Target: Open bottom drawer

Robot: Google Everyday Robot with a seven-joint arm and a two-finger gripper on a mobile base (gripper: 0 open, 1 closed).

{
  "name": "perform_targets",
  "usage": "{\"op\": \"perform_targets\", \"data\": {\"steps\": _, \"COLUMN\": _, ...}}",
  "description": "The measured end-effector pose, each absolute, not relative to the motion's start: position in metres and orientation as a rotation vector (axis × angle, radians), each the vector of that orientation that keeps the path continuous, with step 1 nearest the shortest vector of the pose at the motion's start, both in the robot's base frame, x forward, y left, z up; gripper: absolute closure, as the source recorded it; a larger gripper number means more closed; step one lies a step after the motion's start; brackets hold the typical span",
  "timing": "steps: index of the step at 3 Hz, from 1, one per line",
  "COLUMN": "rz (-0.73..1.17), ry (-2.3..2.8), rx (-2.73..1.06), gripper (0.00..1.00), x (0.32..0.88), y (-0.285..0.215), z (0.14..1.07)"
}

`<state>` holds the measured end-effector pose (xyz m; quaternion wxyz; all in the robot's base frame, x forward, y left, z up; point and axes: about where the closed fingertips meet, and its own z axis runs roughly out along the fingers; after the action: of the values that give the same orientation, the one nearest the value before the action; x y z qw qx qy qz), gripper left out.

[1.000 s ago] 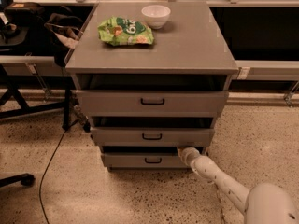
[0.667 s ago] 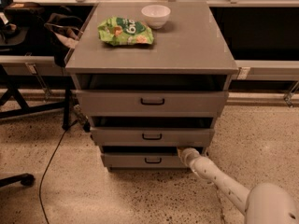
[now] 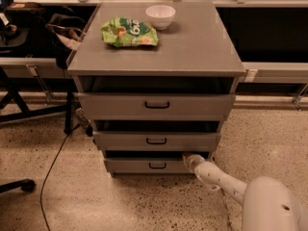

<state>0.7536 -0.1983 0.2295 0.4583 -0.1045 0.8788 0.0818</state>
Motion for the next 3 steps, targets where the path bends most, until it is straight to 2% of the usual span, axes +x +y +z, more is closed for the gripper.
{"op": "perform_targets", "data": {"steps": 3, "rz": 0.178, "ry": 2.239, "rx": -0.242, "gripper": 1.0, "x": 0.742, "y": -0.2024, "z": 0.2198}}
